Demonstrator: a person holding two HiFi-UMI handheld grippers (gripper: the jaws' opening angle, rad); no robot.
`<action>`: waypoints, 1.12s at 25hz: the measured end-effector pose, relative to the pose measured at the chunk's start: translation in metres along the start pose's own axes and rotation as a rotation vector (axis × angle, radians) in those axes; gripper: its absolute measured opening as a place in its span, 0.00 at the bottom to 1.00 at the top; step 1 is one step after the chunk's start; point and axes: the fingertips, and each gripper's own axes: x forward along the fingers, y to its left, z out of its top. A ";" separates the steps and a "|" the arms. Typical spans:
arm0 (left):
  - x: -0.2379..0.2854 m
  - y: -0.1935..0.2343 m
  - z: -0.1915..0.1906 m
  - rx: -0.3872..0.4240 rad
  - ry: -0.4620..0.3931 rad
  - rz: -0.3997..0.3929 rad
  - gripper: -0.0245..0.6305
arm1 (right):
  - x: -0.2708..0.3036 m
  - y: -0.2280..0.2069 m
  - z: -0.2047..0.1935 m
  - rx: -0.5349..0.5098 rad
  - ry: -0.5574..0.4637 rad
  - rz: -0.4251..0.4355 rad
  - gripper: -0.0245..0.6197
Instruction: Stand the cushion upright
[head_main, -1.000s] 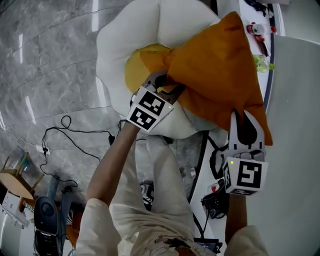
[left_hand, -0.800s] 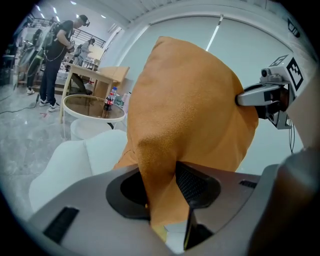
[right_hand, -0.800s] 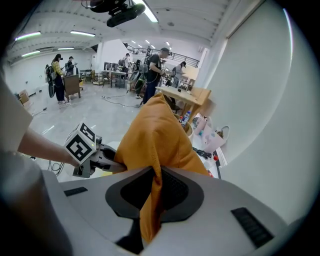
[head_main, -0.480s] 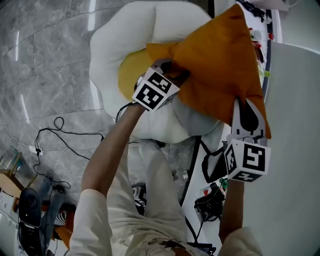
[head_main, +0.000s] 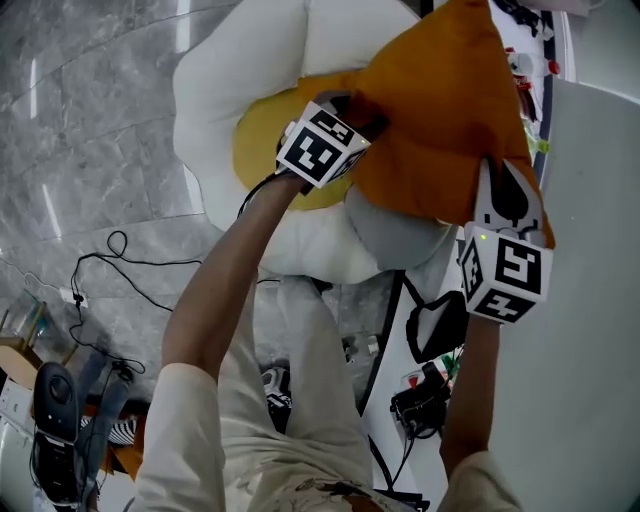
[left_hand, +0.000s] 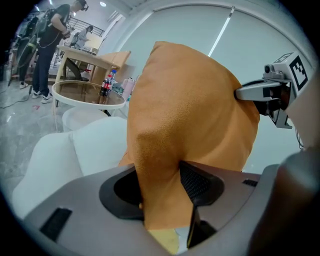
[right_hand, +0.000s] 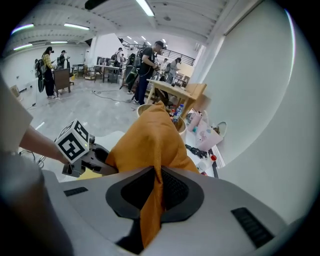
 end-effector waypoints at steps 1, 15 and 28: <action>0.002 0.001 -0.001 0.000 0.010 -0.003 0.39 | 0.005 -0.003 -0.001 -0.015 0.003 -0.011 0.12; 0.004 0.016 -0.003 0.135 0.029 0.174 0.64 | 0.038 -0.035 -0.006 -0.125 -0.001 -0.206 0.32; -0.068 -0.003 0.008 0.070 -0.099 0.283 0.66 | -0.005 -0.029 0.014 0.035 -0.115 -0.202 0.51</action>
